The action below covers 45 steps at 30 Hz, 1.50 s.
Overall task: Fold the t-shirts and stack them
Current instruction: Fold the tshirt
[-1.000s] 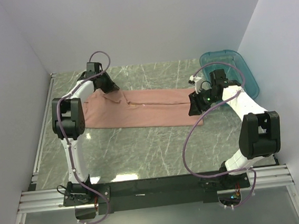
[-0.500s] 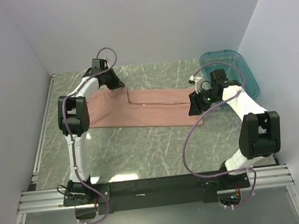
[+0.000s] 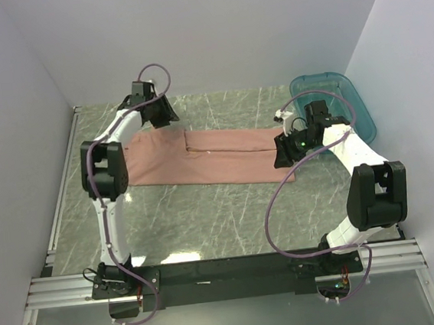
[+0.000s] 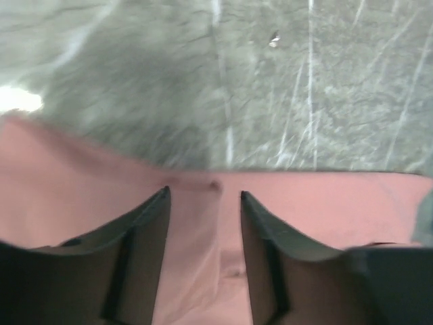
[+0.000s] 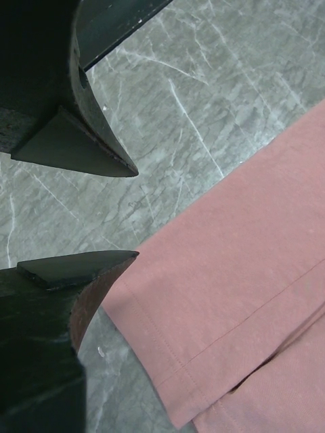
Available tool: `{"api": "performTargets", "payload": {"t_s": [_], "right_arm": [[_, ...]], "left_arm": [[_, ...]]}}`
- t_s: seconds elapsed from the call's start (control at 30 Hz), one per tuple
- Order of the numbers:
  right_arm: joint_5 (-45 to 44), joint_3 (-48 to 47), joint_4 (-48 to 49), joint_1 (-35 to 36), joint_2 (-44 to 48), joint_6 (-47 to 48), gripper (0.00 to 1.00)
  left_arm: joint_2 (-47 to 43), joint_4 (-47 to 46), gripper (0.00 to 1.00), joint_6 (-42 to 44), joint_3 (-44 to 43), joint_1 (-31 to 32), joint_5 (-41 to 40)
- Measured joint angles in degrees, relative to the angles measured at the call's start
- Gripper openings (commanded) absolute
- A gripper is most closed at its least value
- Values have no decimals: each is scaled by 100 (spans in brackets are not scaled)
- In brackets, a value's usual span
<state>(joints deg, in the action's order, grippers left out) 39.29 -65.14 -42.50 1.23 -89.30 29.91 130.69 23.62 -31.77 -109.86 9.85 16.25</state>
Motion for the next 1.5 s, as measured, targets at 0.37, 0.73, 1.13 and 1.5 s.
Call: {"api": "performTargets", "payload": {"t_s": [0.37,0.73,1.13,1.5], "right_arm": [[-216,195,129,-55,114,-103,55],[-175,269,203,-260,116,-168,55],[127,269,92,-291,114,-33,55],[131,269,72,-293,109,2,55]], "left_arm": [[-4559,-1119,61,734,4122,-1506,-699],[-3648,-852,57,1799,5080,-2221,-367],[-3635,-654,51,2544,5154,-2216,-299],[-3526,-509,42,2667,5154,-2044,-369]]}}
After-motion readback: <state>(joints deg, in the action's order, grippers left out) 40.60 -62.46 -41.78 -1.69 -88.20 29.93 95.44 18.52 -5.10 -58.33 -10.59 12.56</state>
